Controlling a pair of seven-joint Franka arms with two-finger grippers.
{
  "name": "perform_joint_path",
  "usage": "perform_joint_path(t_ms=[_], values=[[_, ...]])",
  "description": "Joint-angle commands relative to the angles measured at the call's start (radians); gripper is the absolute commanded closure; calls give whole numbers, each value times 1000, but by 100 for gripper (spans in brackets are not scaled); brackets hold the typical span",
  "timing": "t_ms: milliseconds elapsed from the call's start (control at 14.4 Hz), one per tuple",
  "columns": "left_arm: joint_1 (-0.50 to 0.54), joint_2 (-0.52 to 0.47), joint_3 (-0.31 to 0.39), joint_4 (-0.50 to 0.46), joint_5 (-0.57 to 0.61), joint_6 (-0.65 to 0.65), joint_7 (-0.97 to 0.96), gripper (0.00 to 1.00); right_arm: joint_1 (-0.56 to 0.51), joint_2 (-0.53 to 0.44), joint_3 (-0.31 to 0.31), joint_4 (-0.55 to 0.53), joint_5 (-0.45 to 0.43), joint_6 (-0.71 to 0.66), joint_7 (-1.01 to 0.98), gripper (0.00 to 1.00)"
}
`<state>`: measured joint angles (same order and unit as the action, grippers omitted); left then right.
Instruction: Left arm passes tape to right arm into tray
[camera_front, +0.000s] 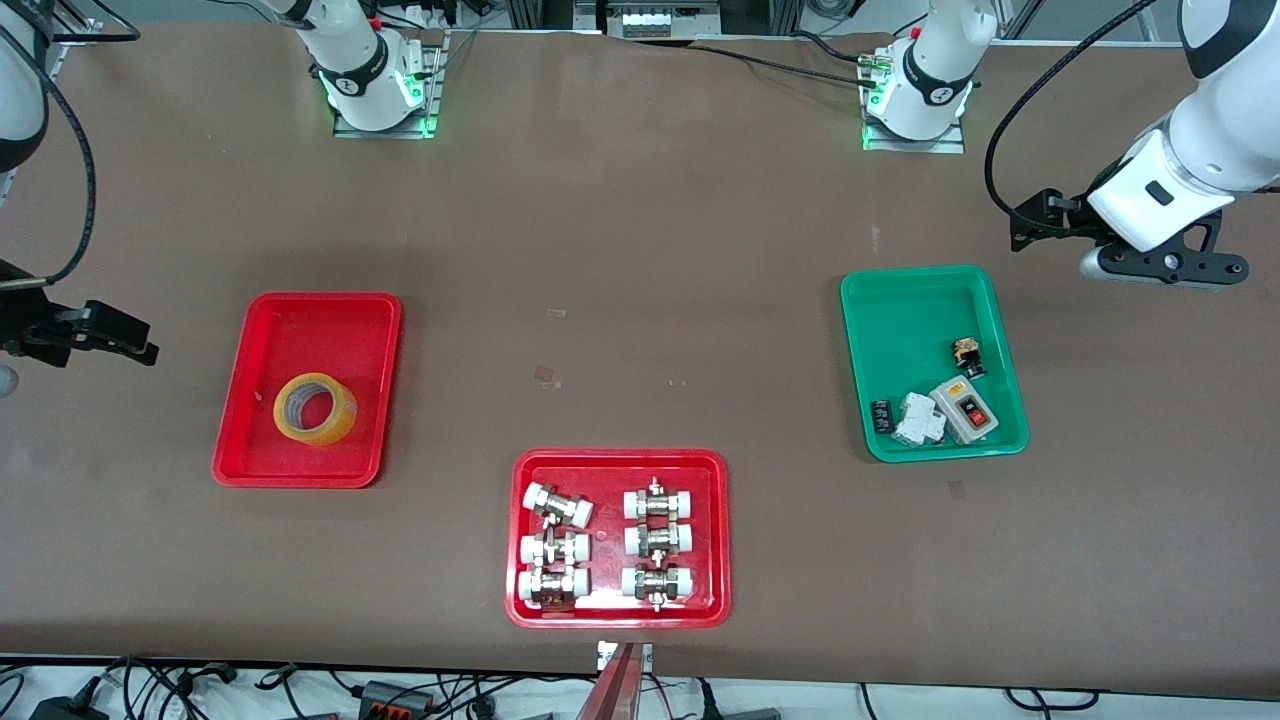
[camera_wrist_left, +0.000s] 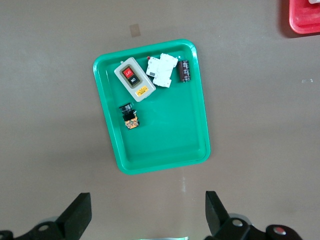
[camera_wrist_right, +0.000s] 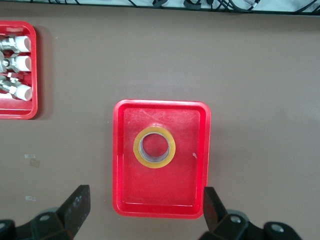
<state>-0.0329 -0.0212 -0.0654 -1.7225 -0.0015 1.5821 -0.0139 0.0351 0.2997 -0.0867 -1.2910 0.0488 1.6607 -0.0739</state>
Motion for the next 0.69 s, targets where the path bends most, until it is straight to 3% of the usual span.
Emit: perform_joint_path(t_ms=[0, 347, 625], values=[[4, -23, -7, -11, 23, -11, -9, 0, -18, -77, 38, -79, -23, 13, 25, 0], [4, -23, -7, -11, 21, -11, -9, 0, -17, -235, 41, -327, -76, 114, 20, 0], [4, -23, -7, -11, 21, -10, -9, 0, -18, -300, 45, -396, -87, 106, 8, 0]])
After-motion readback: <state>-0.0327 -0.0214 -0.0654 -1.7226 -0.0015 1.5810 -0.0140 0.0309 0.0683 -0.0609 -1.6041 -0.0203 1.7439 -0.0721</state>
